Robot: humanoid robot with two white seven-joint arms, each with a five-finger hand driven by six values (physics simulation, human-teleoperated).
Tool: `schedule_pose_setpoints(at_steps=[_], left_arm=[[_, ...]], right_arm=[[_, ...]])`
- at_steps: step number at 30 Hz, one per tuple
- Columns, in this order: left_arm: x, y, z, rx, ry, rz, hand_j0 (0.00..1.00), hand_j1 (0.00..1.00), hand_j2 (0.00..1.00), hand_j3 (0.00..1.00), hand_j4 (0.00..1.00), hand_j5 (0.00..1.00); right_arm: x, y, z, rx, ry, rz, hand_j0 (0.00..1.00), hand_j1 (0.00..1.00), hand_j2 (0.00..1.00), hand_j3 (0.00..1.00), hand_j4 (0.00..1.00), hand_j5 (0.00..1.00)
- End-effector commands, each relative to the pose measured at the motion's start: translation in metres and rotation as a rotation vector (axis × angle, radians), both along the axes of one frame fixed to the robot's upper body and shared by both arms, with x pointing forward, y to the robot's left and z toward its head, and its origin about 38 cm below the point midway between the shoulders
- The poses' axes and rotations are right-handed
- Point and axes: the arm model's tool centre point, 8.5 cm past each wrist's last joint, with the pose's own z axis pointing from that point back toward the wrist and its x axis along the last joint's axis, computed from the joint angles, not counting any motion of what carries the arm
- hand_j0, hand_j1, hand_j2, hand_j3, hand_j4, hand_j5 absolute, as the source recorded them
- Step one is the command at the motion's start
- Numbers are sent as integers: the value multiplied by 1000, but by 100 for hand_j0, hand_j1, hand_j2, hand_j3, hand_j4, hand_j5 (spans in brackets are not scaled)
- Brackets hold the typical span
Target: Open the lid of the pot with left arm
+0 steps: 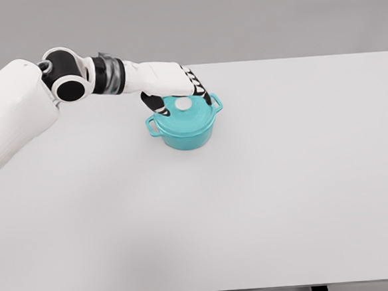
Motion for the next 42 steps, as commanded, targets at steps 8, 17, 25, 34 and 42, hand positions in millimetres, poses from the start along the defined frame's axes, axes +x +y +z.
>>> schedule_pose_setpoints(at_steps=[8, 17, 25, 34, 42], left_arm=[[-1, -3, -5, 3, 10, -4, 76, 76, 76, 76, 76, 76], [-2, -4, -8, 11, 16, -6, 76, 76, 76, 76, 76, 76], [2, -3, -11, 10, 26, 8, 76, 76, 76, 76, 76, 76], [6, -1, -15, 28, 21, 24, 76, 76, 76, 76, 76, 76], [9, 0, -19, 46, 17, 35, 73, 73, 73, 73, 73, 73]], right_arm=[[0, 0, 0, 0, 0, 0, 100, 100, 100, 100, 100, 100], [0, 0, 0, 0, 0, 0, 100, 100, 100, 100, 100, 100], [0, 0, 0, 0, 0, 0, 100, 100, 100, 100, 100, 100], [0, 0, 0, 0, 0, 0, 100, 100, 100, 100, 100, 100], [0, 0, 0, 0, 0, 0, 100, 100, 100, 100, 100, 100]])
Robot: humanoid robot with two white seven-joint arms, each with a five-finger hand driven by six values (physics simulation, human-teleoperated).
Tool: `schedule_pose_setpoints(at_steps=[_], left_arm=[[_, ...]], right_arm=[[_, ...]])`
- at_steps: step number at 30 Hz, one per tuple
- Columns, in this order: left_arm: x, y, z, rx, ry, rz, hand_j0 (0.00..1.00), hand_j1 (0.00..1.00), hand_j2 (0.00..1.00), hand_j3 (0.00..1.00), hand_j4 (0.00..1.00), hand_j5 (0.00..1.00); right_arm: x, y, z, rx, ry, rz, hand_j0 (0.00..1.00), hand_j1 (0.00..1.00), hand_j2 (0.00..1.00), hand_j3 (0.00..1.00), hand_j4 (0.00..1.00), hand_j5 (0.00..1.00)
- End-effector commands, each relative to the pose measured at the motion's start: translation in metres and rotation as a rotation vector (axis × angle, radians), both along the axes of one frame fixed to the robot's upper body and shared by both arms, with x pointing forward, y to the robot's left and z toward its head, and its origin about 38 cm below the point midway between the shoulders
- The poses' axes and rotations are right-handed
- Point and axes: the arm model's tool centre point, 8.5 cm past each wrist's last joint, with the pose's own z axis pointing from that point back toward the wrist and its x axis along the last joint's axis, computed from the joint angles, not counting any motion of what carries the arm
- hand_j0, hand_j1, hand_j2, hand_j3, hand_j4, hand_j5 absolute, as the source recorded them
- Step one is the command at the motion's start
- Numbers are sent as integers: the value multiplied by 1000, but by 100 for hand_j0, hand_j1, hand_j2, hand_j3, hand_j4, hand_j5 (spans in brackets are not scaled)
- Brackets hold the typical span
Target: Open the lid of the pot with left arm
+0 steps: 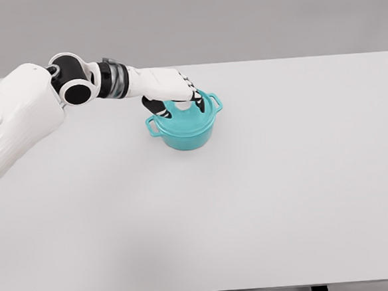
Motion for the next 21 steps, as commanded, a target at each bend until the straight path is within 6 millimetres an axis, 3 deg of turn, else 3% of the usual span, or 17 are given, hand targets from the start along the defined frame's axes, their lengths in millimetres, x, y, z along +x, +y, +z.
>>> schedule_pose_setpoints(at_steps=[1, 11, 21], left_arm=[[1, -2, 0, -2, -1, 2, 73, 73, 73, 73, 73, 73], [1, -2, 0, 4, -5, 1, 70, 70, 70, 70, 70, 70], [-1, -3, -1, 5, -4, -10, 51, 51, 51, 51, 51, 51]], right_arm=[[0, 0, 0, 0, 0, 0, 100, 100, 100, 100, 100, 100], [0, 0, 0, 0, 0, 0, 100, 100, 100, 100, 100, 100], [0, 0, 0, 0, 0, 0, 100, 100, 100, 100, 100, 100]])
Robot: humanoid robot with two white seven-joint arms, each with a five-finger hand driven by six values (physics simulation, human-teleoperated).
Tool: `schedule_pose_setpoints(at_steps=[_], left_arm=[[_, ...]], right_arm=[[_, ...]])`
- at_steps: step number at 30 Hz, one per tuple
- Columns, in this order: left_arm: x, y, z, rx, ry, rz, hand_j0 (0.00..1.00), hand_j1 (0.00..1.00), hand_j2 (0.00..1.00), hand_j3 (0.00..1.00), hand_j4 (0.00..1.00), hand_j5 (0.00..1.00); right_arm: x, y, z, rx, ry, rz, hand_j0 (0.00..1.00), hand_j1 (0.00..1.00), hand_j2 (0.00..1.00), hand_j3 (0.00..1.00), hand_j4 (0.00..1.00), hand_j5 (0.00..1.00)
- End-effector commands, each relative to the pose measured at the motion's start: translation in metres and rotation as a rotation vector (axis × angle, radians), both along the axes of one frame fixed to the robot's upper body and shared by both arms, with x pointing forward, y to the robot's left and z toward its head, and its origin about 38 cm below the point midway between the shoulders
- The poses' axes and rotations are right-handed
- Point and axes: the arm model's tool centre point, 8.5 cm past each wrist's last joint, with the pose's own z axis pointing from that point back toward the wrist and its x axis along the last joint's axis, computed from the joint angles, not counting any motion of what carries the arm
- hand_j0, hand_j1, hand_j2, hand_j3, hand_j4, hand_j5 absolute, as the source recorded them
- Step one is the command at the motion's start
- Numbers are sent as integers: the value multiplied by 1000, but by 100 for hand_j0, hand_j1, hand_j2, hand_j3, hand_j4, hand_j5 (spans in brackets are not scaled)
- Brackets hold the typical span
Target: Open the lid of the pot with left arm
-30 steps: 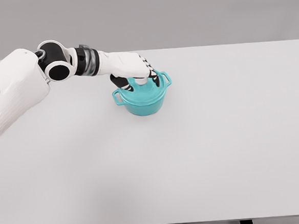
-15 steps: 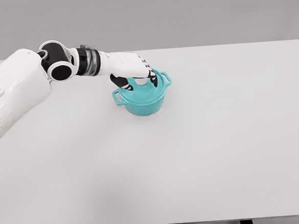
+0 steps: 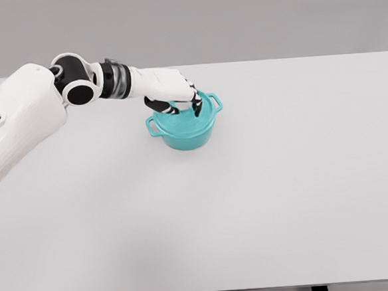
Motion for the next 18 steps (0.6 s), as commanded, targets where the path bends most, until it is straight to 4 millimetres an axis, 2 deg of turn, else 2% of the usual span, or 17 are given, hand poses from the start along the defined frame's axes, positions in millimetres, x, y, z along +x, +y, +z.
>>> schedule_pose_setpoints(at_steps=[1, 11, 18], left_arm=[[-1, 0, 0, 2, 2, -4, 51, 51, 51, 51, 51, 51], [0, 7, 3, 7, -5, 0, 45, 45, 45, 45, 45, 45], [7, 65, 11, 50, -26, 75, 44, 44, 44, 44, 44, 44]], right_arm=[[0, 0, 0, 0, 0, 0, 100, 100, 100, 100, 100, 100], [0, 0, 0, 0, 0, 0, 100, 100, 100, 100, 100, 100], [0, 0, 0, 0, 0, 0, 100, 100, 100, 100, 100, 100]])
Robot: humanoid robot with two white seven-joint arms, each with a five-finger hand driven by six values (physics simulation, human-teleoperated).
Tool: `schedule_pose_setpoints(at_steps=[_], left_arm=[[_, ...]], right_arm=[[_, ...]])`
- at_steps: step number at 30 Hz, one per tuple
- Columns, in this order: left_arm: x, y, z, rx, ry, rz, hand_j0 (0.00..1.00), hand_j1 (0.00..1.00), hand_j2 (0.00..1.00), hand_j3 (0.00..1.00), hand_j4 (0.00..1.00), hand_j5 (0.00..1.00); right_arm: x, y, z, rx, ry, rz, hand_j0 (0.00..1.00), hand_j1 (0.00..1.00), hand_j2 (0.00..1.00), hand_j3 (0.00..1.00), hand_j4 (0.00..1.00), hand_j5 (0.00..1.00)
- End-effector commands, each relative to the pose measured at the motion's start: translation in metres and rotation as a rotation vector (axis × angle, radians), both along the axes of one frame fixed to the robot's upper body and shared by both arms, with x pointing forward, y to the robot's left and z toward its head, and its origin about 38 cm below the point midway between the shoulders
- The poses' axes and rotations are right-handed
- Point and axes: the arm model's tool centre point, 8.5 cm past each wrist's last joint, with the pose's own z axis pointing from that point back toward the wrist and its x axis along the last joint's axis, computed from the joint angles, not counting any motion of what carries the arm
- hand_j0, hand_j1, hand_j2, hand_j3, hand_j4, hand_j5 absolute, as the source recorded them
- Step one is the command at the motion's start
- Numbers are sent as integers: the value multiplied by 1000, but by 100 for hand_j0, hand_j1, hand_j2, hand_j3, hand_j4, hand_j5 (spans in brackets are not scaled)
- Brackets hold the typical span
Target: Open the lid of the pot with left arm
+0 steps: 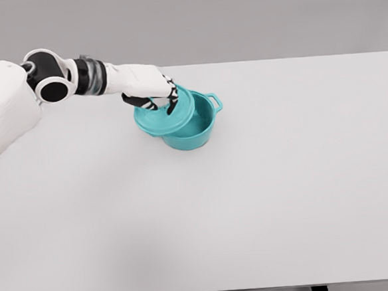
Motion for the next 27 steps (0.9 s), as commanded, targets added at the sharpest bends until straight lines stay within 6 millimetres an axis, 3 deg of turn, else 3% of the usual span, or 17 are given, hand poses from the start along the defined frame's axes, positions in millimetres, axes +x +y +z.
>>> schedule_pose_setpoints(at_steps=[1, 8, 12, 19, 24, 27], left_arm=[[1, 25, 4, 14, -7, 30, 44, 44, 44, 44, 44, 44], [1, 89, 9, 62, -18, 126, 43, 43, 43, 43, 43, 43], [0, 110, 4, 117, -26, 161, 43, 43, 43, 43, 43, 43], [0, 108, -2, 160, -30, 156, 43, 43, 43, 43, 43, 43], [-1, 85, -18, 182, -23, 110, 44, 44, 44, 44, 44, 44], [-1, 82, -21, 183, -19, 104, 47, 47, 47, 47, 47, 47]], right_arm=[[0, 0, 0, 0, 0, 0, 100, 100, 100, 100, 100, 100], [0, 0, 0, 0, 0, 0, 100, 100, 100, 100, 100, 100], [0, 0, 0, 0, 0, 0, 100, 100, 100, 100, 100, 100], [0, 0, 0, 0, 0, 0, 100, 100, 100, 100, 100, 100], [0, 0, 0, 0, 0, 0, 100, 100, 100, 100, 100, 100], [0, 0, 0, 0, 0, 0, 100, 100, 100, 100, 100, 100]])
